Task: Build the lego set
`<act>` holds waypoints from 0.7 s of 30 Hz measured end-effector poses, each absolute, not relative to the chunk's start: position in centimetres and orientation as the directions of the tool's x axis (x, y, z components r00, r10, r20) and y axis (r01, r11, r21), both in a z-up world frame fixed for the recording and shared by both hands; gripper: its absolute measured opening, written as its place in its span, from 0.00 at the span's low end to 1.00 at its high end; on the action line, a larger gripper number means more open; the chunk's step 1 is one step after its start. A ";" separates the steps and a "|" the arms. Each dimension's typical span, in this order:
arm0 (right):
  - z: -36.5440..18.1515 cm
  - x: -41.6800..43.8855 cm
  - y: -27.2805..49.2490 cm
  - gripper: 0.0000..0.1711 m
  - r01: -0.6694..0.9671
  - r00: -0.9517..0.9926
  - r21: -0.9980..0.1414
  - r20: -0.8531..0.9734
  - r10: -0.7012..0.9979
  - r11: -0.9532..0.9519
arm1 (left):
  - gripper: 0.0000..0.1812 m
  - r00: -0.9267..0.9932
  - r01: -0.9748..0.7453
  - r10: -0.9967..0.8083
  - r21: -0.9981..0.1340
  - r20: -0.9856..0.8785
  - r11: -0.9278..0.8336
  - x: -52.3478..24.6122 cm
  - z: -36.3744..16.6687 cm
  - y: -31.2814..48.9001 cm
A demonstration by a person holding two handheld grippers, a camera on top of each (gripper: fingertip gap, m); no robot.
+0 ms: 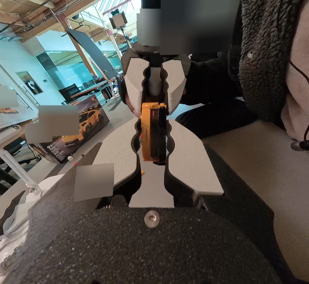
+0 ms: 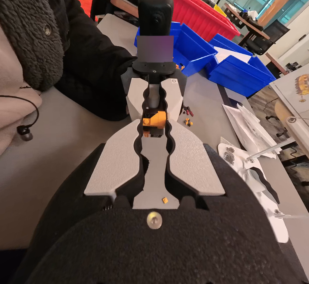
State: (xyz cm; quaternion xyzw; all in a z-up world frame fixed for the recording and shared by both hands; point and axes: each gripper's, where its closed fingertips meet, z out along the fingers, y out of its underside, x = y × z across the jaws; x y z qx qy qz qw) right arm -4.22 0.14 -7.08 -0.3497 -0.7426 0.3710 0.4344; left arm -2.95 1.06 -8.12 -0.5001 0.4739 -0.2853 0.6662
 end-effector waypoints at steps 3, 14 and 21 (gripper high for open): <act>-6.7 -4.3 -0.1 0.15 0.180 -0.384 -0.885 0.339 0.859 0.430 | 0.15 0.369 -0.063 -0.876 -0.949 -0.309 0.309 -3.0 -7.9 0.8; -5.8 -3.9 -0.5 0.09 0.117 -0.436 -0.950 0.212 0.875 0.289 | 0.15 0.326 -0.063 -0.897 -0.954 -0.298 0.294 -2.7 -8.0 0.2; -5.9 -3.9 -0.6 0.08 0.111 -0.444 -0.951 0.212 0.871 0.288 | 0.15 0.323 -0.073 -0.895 -0.951 -0.306 0.299 -2.7 -8.1 0.1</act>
